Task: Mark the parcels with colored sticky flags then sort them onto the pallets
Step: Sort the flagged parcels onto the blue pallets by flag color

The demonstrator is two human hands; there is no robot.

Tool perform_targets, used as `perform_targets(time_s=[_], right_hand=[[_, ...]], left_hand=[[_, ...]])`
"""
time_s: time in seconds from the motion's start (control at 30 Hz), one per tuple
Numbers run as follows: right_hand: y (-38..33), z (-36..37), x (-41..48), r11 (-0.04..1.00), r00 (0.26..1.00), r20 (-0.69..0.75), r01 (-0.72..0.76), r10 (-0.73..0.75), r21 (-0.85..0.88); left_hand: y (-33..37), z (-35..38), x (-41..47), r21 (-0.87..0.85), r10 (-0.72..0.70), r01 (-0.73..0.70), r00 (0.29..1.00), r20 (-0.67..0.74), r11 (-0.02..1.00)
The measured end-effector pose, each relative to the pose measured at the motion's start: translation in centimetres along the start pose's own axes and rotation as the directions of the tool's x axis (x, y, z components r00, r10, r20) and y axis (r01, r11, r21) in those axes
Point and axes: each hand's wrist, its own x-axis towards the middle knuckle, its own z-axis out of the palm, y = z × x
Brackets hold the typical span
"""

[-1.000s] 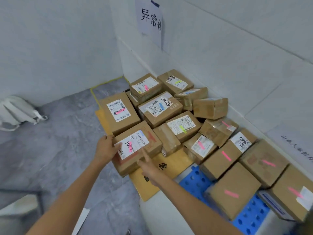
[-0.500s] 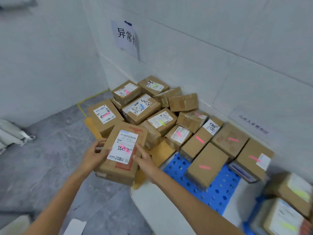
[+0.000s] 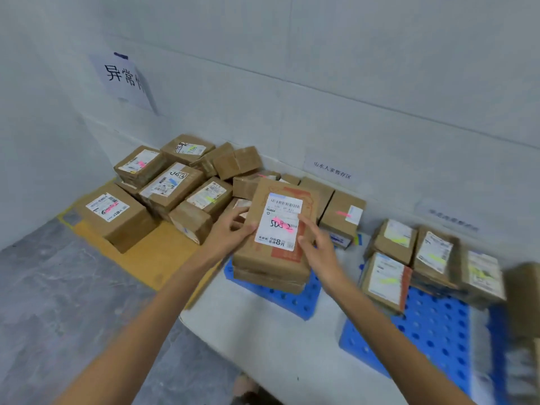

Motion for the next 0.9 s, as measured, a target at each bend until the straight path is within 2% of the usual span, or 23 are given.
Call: perform_targets(time_s=[0.17,0.33,0.47,0.53,0.57,0.63,0.7,0.77,0.87,0.9], right_hand=[[3.7,-6.1,-1.2,0.989,0.976,-0.176,-0.139,0.128,-0.051],[7.7,-6.6,-0.8,0.933,0.922,-0.283,-0.319,0.265,-0.168],[8.8,-5.8,0.9,0.865,0.888,-0.29,-0.432,0.358,-0.255],[9.3,-4.7,1.8,0.851,0.872,-0.254,-0.473,0.418,-0.225],[9.5,-4.1,2.2,0.848,0.867,-0.23,-0.488,0.443,-0.207],[10.4,-2.8,2.8,0.851,0.879,-0.186,-0.473,0.438,-0.229],[11.3,-2.0,3.3,0.848,0.899,-0.195,-0.435,0.391,-0.304],[11.6,-1.8,3.6,0.859,0.899,-0.215,-0.431,0.382,-0.275],[12.1,-2.2,4.0,0.884,0.906,-0.207,-0.411,0.368,-0.224],[12.2,-2.3,4.1,0.88,0.906,-0.204,-0.414,0.372,-0.234]], left_hand=[[0.2,7.7,2.1,0.027,-0.031,0.025,0.961,0.275,0.999],[-2.2,11.8,5.2,0.127,-0.054,-0.015,0.852,0.521,0.992],[-4.7,12.7,8.0,0.297,-0.029,-0.175,0.819,0.573,0.939],[-5.8,12.7,9.0,0.354,0.016,-0.277,0.806,0.591,0.893],[-6.4,12.6,9.5,0.397,0.067,-0.367,0.8,0.596,0.842],[-8.2,12.5,10.5,0.505,0.175,-0.543,0.777,0.604,0.671],[-10.0,12.2,10.7,0.654,0.082,-0.524,0.81,0.581,0.546],[-11.8,11.7,10.7,0.719,-0.041,-0.456,0.83,0.557,0.525],[-12.7,10.8,11.2,0.709,-0.034,-0.492,0.809,0.587,0.505],[-12.5,10.5,11.4,0.684,-0.017,-0.496,0.803,0.596,0.536]])
